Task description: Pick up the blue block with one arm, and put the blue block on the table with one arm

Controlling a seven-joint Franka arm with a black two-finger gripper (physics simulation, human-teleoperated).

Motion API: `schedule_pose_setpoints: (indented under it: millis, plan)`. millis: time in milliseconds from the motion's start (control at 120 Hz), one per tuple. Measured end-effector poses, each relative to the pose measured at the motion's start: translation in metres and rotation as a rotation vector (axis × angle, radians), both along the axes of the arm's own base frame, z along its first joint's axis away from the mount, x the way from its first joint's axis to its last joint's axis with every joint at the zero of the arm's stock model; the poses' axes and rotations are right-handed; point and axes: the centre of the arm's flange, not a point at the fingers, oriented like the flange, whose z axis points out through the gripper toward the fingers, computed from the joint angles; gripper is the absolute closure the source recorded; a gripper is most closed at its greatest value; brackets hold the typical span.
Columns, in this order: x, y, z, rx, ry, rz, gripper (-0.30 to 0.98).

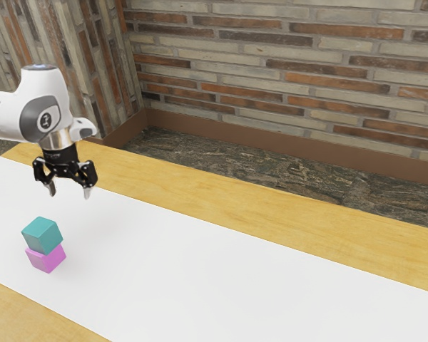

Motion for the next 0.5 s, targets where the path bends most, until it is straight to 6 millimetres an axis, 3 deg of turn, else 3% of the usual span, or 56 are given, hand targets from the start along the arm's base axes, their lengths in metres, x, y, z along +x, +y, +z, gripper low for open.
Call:
schedule_pose_setpoints:
  millis: [258,442,500]
  plan:
    - [-0.023,0.005,-0.02,0.01,0.0,-0.015,0.0]
    - [-0.055,0.049,-0.01,0.032,-0.023,0.057,0.0]
    - [-0.065,0.055,-0.01,0.035,-0.023,0.068,0.0]
